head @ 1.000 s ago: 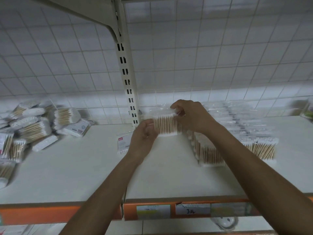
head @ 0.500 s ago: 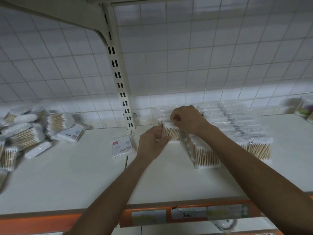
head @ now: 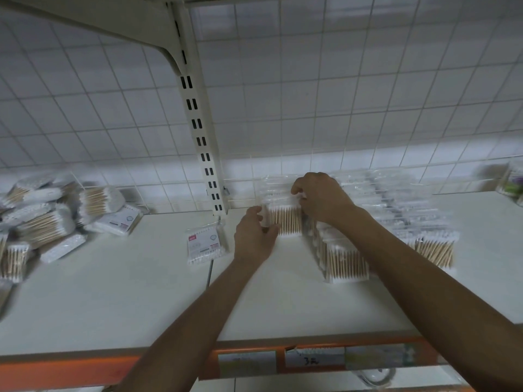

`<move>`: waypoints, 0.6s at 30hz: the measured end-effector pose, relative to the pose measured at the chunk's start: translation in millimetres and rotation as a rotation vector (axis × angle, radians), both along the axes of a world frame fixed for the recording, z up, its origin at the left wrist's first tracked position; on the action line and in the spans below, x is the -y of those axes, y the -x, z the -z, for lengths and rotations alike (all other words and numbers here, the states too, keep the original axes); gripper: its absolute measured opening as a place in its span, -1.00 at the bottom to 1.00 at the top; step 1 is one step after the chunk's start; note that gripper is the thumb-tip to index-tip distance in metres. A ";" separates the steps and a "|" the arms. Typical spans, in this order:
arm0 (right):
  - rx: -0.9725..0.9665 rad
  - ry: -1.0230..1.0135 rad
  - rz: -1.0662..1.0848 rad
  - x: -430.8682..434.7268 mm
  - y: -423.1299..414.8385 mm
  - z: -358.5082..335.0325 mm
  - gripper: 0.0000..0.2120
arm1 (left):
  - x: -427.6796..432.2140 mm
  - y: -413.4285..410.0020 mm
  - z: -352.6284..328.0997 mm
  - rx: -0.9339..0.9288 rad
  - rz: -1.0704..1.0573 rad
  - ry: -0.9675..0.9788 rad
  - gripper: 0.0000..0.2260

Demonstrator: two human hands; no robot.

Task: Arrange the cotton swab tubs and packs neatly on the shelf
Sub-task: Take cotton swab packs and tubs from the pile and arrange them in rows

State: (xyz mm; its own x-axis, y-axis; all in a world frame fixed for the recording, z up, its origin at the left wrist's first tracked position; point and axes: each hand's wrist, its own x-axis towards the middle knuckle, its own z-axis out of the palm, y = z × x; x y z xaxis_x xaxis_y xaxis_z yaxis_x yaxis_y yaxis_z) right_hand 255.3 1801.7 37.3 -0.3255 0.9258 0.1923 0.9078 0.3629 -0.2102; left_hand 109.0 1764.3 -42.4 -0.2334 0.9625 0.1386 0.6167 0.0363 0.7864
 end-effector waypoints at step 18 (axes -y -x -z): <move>-0.030 -0.083 -0.018 8.9 4.0 0.1 -0.69 | -3.1 -0.1 -2.7 -0.226 0.065 0.091 -0.62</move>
